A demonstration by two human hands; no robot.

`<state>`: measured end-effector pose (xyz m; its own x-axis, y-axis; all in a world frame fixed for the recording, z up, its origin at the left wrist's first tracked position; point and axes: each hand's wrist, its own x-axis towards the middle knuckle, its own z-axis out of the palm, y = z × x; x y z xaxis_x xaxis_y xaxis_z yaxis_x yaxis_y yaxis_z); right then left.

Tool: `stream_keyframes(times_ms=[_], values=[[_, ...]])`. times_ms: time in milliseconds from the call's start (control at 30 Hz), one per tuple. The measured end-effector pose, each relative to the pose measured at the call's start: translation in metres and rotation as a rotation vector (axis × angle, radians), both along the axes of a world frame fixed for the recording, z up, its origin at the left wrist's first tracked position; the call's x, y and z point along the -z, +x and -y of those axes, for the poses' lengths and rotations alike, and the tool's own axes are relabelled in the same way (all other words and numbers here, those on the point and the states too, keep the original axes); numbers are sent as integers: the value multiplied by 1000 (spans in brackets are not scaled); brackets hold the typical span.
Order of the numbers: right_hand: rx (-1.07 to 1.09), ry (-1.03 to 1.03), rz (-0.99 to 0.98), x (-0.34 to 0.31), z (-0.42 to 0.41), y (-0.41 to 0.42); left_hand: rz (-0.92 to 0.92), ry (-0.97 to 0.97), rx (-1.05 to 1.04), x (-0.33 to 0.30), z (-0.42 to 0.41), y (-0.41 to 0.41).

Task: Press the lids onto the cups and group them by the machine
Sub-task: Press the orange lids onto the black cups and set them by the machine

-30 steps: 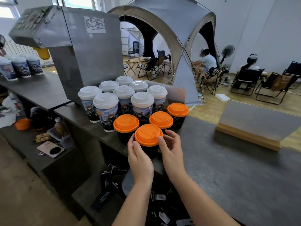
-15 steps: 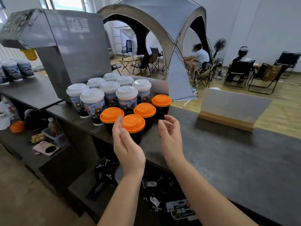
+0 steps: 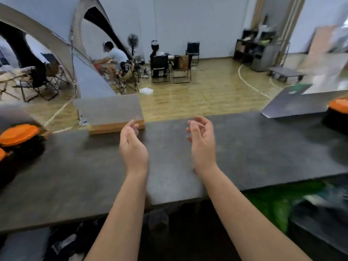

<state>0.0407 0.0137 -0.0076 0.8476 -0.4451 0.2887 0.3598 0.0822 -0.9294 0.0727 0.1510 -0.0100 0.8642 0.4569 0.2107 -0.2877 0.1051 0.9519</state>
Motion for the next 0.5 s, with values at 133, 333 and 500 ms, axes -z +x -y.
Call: stream_keyframes(times_ms=[133,333,500], values=[[255,34,-24,-1,119,-27,-61,-7,236,2,117,-2],[539,128,-30,4,263,-68,-99,63,527,-3,266,-21],[684,169,-62,14,357,-92,-126,121,721,3,385,-35]])
